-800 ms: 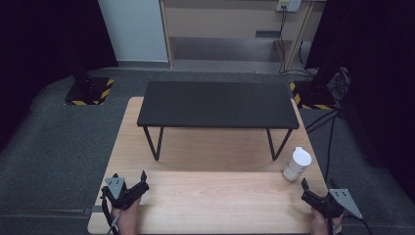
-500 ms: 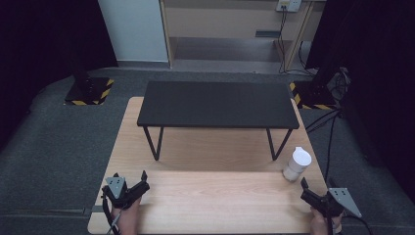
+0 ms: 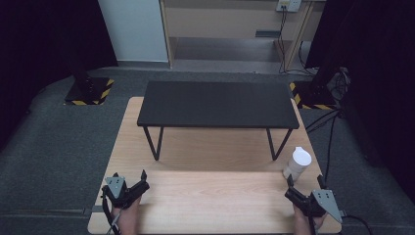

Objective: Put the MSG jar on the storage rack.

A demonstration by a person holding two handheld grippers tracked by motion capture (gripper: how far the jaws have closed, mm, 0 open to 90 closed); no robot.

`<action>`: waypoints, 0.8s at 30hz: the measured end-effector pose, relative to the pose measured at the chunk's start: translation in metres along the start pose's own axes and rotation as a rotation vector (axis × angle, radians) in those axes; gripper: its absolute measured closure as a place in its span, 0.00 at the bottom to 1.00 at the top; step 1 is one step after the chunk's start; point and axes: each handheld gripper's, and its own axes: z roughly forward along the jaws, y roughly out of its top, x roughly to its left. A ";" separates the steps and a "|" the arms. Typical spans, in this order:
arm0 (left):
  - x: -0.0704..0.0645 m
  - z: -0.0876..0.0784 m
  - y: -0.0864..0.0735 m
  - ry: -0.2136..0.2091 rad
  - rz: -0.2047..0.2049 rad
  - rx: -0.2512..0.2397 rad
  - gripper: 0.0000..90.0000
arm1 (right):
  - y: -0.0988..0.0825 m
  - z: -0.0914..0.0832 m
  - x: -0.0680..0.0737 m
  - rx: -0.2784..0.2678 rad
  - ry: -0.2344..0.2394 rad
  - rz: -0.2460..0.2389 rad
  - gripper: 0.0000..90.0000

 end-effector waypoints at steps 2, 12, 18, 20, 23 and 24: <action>0.000 0.000 0.000 0.003 0.000 0.000 0.00 | 0.000 0.008 0.003 -0.003 -0.004 0.014 0.01; -0.001 0.001 0.000 0.007 0.003 0.002 0.00 | 0.007 0.040 0.014 0.001 -0.039 0.062 0.12; -0.003 0.002 0.002 0.009 0.017 0.011 0.00 | 0.008 0.048 0.019 0.000 -0.066 0.091 0.20; -0.003 0.002 0.002 0.009 0.019 0.012 0.00 | 0.008 0.048 0.019 -0.007 -0.053 0.096 0.25; -0.003 0.002 0.002 0.009 0.017 0.012 0.00 | 0.008 0.047 0.021 -0.014 -0.064 0.095 0.31; -0.003 0.002 0.002 0.009 0.016 0.013 0.00 | 0.008 0.047 0.020 -0.015 -0.061 0.099 0.31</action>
